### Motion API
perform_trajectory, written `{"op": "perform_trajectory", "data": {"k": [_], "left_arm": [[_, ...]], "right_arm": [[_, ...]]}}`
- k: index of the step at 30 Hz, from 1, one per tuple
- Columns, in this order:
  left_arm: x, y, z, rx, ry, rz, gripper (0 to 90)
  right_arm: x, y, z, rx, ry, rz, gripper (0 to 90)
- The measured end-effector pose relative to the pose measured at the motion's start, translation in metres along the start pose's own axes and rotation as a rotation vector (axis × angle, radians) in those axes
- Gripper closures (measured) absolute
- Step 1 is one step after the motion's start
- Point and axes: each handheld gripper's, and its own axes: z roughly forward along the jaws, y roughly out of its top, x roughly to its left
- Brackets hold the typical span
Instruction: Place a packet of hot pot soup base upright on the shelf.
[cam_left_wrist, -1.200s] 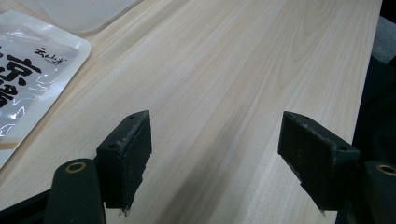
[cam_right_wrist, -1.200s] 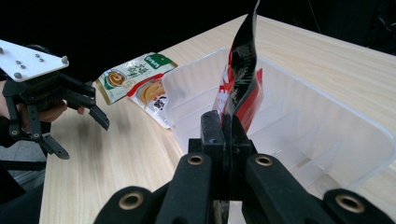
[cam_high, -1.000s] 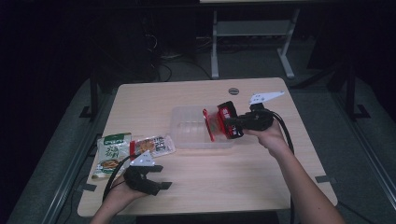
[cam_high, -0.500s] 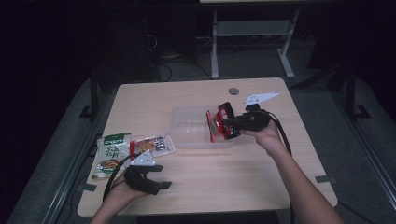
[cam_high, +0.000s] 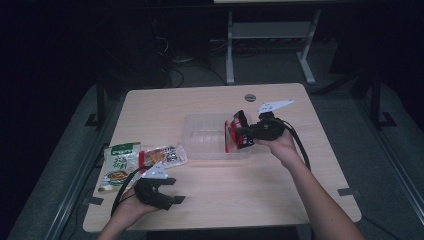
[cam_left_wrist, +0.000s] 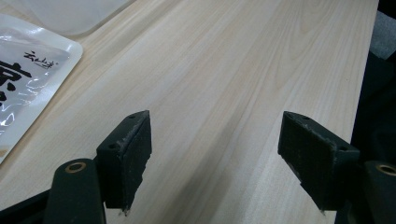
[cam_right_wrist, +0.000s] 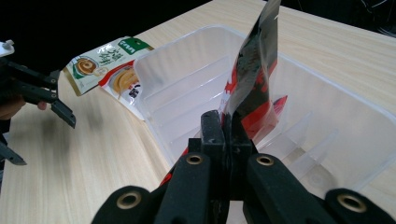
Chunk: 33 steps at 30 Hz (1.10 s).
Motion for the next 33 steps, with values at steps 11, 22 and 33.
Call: {"op": "perform_trajectory", "data": {"k": [11,22,33], "left_arm": [[-0.001,0.000,0.003,0.015,-0.007,0.016,25.6],[-0.002,0.000,0.004,0.025,-0.014,0.021,25.6],[-0.002,0.000,0.005,0.019,-0.017,0.019,25.6]], "right_arm": [[-0.002,-0.002,0.013,0.024,-0.014,0.006,86.3],[0.000,0.001,0.006,0.002,-0.016,-0.003,64.5],[0.009,0.002,-0.013,0.002,-0.054,-0.014,39.2]]}}
